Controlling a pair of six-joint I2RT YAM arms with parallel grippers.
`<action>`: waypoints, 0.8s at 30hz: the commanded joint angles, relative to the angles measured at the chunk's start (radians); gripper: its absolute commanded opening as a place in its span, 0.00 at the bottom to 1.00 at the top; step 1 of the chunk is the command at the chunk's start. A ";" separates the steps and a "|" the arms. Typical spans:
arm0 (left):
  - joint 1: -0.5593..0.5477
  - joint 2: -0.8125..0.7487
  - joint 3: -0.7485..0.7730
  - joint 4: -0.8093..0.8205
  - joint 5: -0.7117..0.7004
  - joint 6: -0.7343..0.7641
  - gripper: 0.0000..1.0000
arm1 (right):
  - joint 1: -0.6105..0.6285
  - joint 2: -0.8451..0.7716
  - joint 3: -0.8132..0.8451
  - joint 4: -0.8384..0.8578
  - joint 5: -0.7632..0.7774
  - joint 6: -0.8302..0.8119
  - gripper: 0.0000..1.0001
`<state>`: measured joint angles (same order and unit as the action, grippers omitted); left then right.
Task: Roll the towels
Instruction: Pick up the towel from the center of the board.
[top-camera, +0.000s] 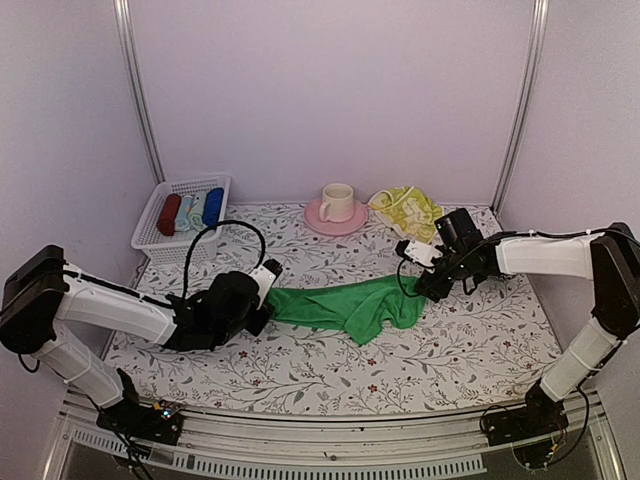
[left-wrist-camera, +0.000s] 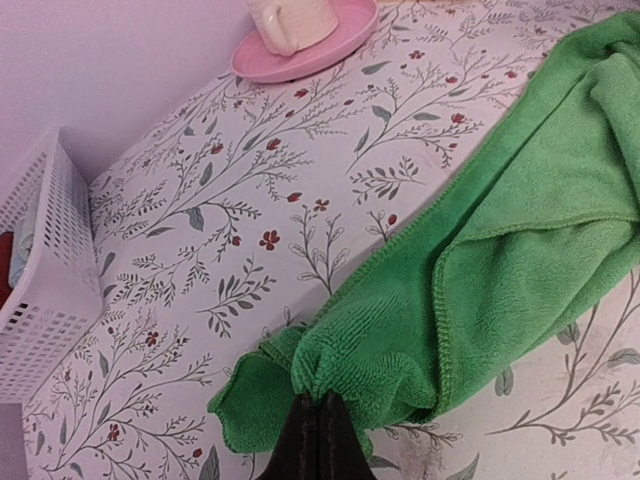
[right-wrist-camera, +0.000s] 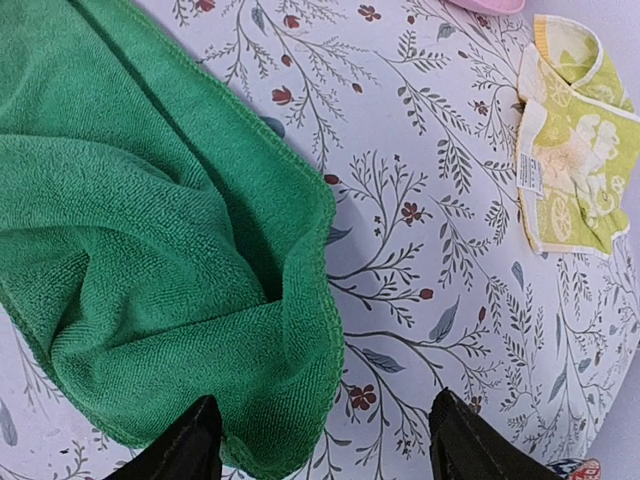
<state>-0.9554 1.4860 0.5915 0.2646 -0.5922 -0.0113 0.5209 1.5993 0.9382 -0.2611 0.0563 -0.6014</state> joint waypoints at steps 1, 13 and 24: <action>0.006 -0.001 0.008 0.010 -0.011 -0.003 0.00 | -0.038 0.001 0.052 -0.105 -0.165 0.056 0.74; 0.006 -0.001 0.010 0.008 -0.014 -0.002 0.00 | -0.152 0.092 0.168 -0.284 -0.410 0.139 0.77; 0.006 0.006 0.013 0.007 -0.019 -0.001 0.00 | -0.151 0.125 0.181 -0.309 -0.386 0.159 0.76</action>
<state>-0.9554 1.4860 0.5915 0.2646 -0.5961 -0.0113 0.3664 1.7172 1.0889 -0.5426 -0.3103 -0.4595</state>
